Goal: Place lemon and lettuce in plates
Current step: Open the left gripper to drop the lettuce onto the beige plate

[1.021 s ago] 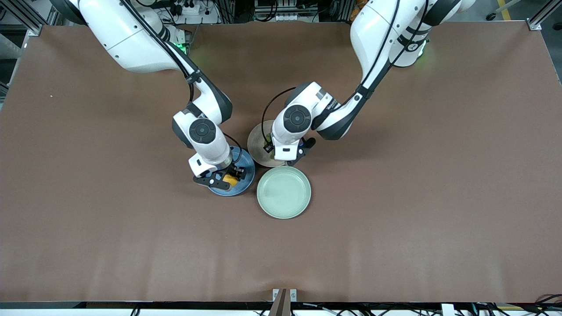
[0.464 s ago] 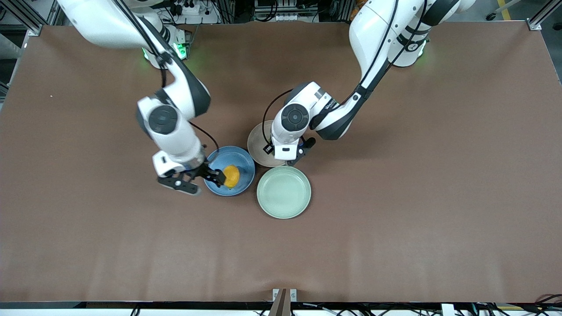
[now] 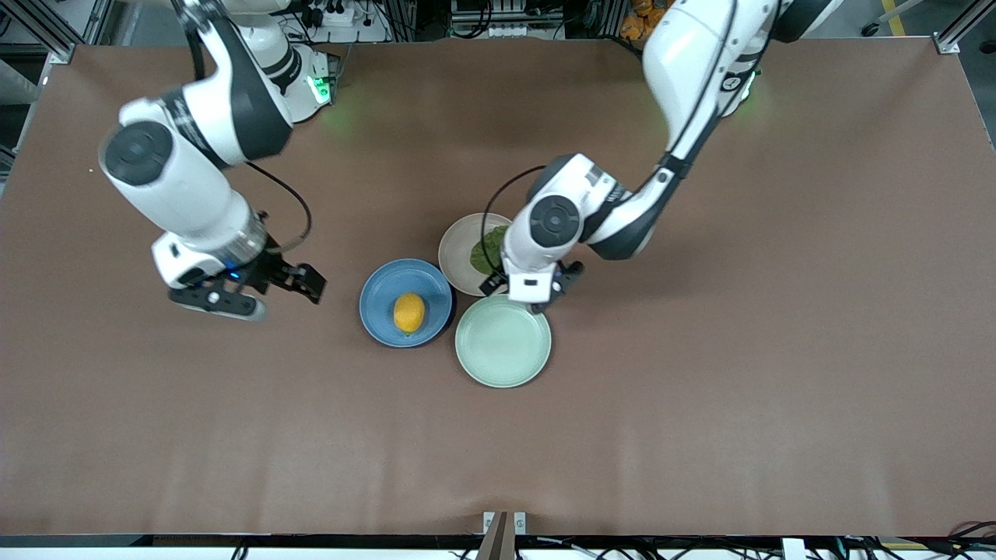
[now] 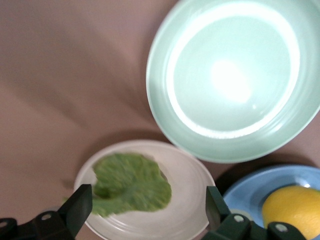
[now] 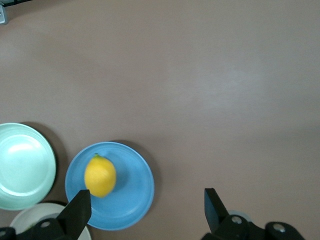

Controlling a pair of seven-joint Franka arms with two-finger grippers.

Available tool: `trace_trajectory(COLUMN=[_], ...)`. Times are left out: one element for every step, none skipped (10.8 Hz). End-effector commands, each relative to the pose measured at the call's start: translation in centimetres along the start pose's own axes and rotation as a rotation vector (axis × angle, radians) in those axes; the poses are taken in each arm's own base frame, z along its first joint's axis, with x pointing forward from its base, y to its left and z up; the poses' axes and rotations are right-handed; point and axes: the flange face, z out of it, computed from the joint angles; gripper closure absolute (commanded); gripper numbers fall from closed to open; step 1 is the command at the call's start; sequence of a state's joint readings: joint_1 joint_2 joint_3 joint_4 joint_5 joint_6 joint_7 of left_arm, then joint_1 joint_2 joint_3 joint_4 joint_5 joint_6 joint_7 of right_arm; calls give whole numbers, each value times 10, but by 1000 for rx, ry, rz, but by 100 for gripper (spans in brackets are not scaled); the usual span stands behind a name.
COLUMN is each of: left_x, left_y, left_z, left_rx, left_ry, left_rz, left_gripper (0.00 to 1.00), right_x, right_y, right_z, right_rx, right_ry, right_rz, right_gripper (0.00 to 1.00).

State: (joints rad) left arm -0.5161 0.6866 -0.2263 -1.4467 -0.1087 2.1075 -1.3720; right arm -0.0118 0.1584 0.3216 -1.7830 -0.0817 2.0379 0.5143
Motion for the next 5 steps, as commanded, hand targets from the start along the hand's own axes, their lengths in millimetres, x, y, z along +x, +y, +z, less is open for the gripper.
trace_trajectory(left_x=[40, 66, 84, 102, 119], left_y=[-24, -38, -51, -63, -77], left_z=[-63, -90, -118, -140, -164], left_rx=[44, 57, 63, 92, 119], left_ry=[45, 45, 64, 128, 181], left_rz=[113, 159, 200, 247, 315], left_gripper=[0, 0, 0, 0, 0], right_x=[-5, -1, 5, 8, 9], right_y=[39, 61, 87, 107, 120], right_z=[-38, -49, -57, -62, -72], right_rx=[-30, -45, -47, -49, -52], right_ry=[5, 9, 11, 7, 9], right_rz=[-63, -68, -69, -87, -97], right_gripper=[0, 0, 0, 0, 0])
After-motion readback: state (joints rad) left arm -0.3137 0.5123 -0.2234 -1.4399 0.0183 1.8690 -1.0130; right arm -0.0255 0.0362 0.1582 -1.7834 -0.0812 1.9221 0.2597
